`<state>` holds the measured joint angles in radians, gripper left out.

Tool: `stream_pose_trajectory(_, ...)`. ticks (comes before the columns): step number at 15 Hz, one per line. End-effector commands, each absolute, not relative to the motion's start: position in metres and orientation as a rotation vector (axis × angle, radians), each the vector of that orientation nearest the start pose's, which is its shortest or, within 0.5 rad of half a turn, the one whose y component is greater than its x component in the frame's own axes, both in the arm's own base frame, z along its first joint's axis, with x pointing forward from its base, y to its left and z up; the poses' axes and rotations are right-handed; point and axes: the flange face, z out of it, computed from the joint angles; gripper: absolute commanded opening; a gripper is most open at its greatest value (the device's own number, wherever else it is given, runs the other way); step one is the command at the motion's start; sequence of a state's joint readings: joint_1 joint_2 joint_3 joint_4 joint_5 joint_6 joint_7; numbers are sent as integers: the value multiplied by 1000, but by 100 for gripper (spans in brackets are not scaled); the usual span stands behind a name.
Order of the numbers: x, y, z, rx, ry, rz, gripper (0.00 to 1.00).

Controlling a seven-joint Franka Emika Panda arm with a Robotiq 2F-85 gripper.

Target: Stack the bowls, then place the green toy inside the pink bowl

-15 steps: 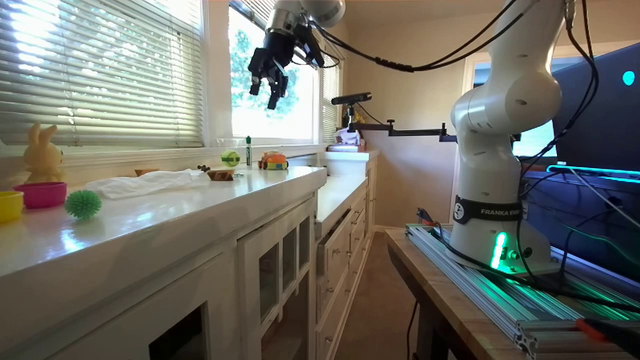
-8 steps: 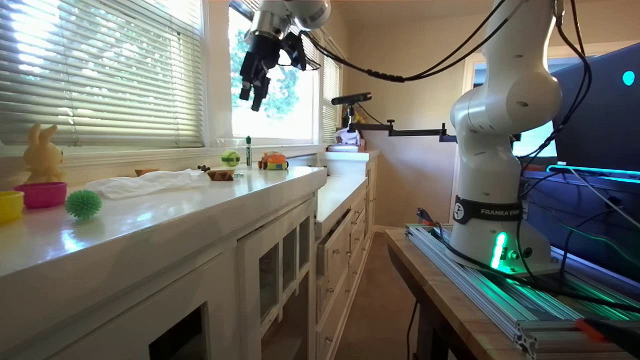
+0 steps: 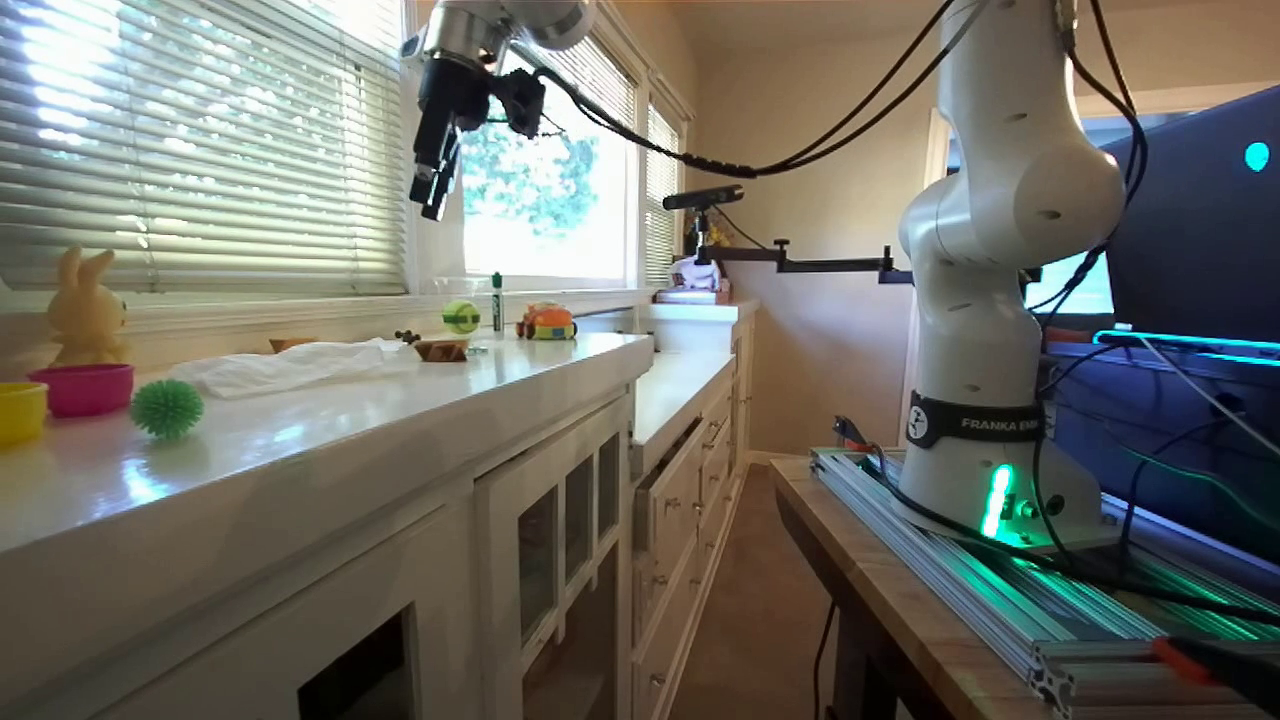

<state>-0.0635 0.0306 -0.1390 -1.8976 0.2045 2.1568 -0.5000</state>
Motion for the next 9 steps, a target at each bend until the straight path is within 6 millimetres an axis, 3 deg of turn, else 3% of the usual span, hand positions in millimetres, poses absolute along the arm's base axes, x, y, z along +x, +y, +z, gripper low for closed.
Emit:
stream_pose_trajectory(1,619,-90,504,-2957,-459,-467,100)
stream_pose_trajectory(9,662,-53,498,-2915,-617,-478,100)
